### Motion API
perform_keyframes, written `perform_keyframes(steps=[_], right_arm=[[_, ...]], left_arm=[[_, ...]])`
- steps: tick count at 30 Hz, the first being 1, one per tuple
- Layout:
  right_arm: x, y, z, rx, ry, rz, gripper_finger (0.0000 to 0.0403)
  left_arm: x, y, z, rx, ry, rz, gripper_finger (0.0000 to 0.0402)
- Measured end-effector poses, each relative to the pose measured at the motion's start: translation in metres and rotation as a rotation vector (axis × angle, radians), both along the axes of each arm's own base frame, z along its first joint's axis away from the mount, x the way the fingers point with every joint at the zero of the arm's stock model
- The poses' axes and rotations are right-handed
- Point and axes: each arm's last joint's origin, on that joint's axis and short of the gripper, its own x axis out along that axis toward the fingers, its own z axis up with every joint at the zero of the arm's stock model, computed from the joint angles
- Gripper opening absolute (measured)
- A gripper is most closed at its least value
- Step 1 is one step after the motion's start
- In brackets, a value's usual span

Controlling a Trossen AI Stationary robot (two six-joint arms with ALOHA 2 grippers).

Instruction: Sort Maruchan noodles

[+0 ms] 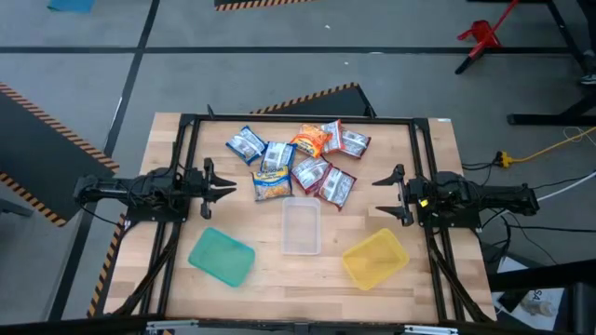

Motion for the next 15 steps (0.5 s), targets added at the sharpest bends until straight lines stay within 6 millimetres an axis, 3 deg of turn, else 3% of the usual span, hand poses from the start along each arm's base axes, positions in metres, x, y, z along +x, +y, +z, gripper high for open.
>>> perform_keyframes(steps=[15], right_arm=[[0.0001,-0.0019,-0.0003,-0.001,0.003,-0.065,0.034]], left_arm=[[-0.0001,0.0003,0.0003,0.016,0.0,0.013,0.0066]])
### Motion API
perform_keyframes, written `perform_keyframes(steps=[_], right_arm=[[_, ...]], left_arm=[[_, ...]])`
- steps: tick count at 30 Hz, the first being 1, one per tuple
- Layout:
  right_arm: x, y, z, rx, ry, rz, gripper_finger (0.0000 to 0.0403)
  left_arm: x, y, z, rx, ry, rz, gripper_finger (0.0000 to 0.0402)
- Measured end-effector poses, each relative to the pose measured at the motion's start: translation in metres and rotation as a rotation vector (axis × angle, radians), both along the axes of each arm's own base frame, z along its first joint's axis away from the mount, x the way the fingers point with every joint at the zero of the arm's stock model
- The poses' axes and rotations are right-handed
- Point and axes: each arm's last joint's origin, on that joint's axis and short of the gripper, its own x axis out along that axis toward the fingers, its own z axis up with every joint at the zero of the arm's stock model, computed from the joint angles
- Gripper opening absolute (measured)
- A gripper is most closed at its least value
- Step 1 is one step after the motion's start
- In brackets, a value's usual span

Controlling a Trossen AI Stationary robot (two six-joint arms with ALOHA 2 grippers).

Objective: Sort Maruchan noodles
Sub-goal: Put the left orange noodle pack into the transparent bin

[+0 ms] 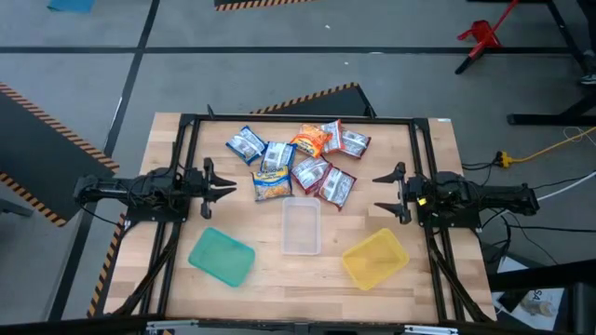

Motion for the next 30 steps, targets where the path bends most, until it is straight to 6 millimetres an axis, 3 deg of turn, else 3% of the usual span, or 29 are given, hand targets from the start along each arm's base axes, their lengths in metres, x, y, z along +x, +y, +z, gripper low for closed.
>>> perform_keyframes(steps=[4,8,13,17,22,30], right_arm=[[0.0,-0.003,0.001,0.025,-0.012,-0.105,0.034],[-0.001,-0.007,0.009,0.22,-0.11,-0.232,0.034],[-0.003,-0.009,0.019,0.292,-0.22,-0.305,0.034],[-0.007,-0.012,0.042,0.319,-0.269,-0.404,0.034],[-0.009,-0.017,0.084,0.183,-0.211,-0.614,0.034],[0.02,-0.023,0.134,-0.012,0.052,-0.909,0.034]], left_arm=[[0.0,0.0,0.001,0.001,-0.006,0.015,0.0066],[0.0,0.001,0.001,0.0,-0.011,0.022,0.0066],[-0.001,0.001,0.008,-0.074,-0.096,0.033,0.0066],[-0.002,0.001,0.015,-0.112,-0.172,0.027,0.0066],[-0.003,0.001,0.022,-0.118,-0.253,0.023,0.0066],[-0.006,0.001,0.031,-0.192,-0.362,0.008,0.0066]])
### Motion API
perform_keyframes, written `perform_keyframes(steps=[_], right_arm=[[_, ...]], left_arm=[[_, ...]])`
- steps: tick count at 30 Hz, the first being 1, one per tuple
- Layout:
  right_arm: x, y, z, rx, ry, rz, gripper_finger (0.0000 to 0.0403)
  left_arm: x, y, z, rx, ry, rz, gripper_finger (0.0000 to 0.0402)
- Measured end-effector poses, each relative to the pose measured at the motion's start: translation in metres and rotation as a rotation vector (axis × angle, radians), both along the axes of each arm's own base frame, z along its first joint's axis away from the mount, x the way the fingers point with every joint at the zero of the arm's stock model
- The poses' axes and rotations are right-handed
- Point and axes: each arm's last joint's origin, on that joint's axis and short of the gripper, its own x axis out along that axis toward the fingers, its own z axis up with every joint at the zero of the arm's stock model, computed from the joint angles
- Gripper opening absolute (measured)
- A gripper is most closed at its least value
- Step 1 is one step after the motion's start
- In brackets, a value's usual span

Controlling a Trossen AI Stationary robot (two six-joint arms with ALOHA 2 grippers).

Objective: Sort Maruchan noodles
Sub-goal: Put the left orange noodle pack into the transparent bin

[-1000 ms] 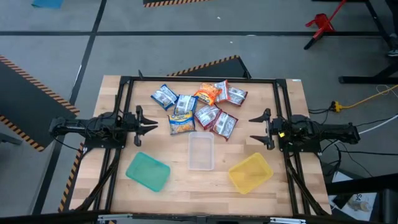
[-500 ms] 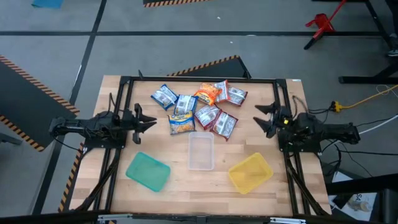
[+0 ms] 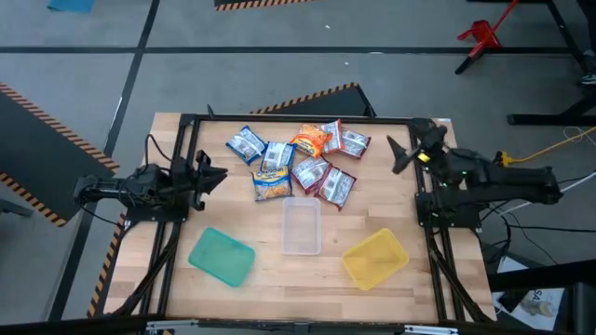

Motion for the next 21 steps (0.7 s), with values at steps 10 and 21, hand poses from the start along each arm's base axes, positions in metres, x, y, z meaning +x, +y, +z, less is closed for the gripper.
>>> perform_keyframes(steps=[10,21], right_arm=[[0.078,-0.025,-0.027,0.166,0.035,-0.002,0.034],[0.141,-0.096,-0.104,0.415,-0.113,-0.124,0.034]], left_arm=[[-0.003,0.0,0.007,-0.009,-0.078,0.001,0.0066],[-0.004,0.0,0.008,-0.056,-0.105,-0.021,0.0066]])
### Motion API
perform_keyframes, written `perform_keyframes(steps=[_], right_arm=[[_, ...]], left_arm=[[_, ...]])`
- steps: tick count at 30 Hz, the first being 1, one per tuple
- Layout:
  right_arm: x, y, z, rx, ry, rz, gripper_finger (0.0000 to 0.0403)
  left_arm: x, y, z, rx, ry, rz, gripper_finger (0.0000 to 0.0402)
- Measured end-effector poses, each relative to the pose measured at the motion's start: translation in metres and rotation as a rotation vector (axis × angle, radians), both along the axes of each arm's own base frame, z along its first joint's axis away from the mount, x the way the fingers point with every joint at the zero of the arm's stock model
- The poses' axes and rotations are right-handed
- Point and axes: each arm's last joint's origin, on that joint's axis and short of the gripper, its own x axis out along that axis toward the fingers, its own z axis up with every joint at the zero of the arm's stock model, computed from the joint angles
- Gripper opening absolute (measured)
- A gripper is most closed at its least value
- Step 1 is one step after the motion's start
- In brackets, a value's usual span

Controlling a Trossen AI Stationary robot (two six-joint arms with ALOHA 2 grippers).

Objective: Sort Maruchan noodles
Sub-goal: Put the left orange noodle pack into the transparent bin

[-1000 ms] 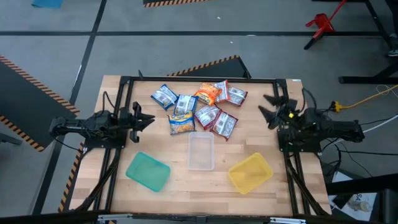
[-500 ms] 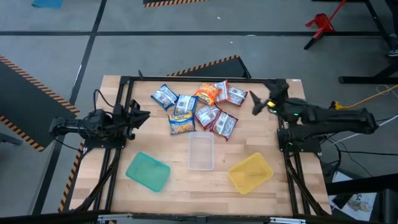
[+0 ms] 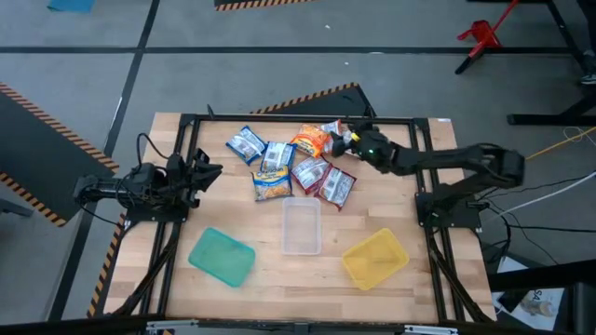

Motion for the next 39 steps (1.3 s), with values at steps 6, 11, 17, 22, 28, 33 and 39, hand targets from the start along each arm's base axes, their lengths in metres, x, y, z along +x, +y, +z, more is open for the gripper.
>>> perform_keyframes(steps=[6,11,17,22,28,33,39], right_arm=[[-0.022,-0.029,-0.019,0.174,0.072,-0.109,0.034],[-0.027,-0.044,-0.016,0.309,-0.077,-0.013,0.034],[-0.007,-0.041,-0.028,0.305,-0.093,0.027,0.034],[0.019,-0.045,-0.026,0.268,-0.044,0.064,0.034],[0.036,-0.048,-0.037,0.275,0.002,0.056,0.034],[0.042,-0.052,-0.045,0.286,0.016,0.049,0.034],[0.048,-0.049,-0.056,0.302,0.012,0.058,0.034]], left_arm=[[0.0,0.0,0.0,-0.064,-0.013,-0.033,0.0066],[0.0,0.0,0.0,-0.116,-0.023,-0.056,0.0066],[0.0,0.001,0.0,-0.128,-0.024,-0.032,0.0066],[-0.001,0.001,0.001,-0.137,-0.037,-0.014,0.0066],[-0.001,0.002,0.001,-0.139,-0.037,-0.01,0.0066],[-0.001,0.002,0.001,-0.139,-0.036,-0.01,0.0066],[-0.001,0.002,0.001,-0.139,-0.036,-0.009,0.0066]])
